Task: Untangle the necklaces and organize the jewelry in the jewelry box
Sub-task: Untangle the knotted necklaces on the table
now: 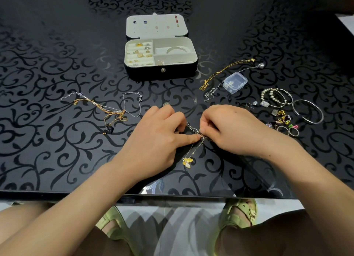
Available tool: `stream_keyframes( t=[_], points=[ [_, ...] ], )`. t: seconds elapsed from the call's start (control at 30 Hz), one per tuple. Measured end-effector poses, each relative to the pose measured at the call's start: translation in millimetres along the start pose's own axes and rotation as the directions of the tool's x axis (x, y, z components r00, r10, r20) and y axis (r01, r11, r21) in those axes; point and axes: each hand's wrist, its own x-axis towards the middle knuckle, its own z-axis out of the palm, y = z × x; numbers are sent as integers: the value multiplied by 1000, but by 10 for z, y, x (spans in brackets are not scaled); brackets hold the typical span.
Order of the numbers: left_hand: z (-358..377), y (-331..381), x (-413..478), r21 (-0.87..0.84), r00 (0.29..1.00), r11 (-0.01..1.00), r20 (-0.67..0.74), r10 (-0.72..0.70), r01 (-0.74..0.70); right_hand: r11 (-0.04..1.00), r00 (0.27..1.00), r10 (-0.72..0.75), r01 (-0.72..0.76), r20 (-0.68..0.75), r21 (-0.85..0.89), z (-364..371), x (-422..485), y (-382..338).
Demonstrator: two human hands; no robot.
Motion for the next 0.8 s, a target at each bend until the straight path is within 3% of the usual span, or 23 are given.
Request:
stream_keyframes(
  t=[0.47,0.8],
  points=[
    [25,-28,-17,-32,1000,999,-19,3,-4,998,989,52,-55,-138,-15,19,41,38],
    [25,-16,6,31,999,998,-3,-50,50,995,993,85,-80,-84,55,39,25,44]
  ],
)
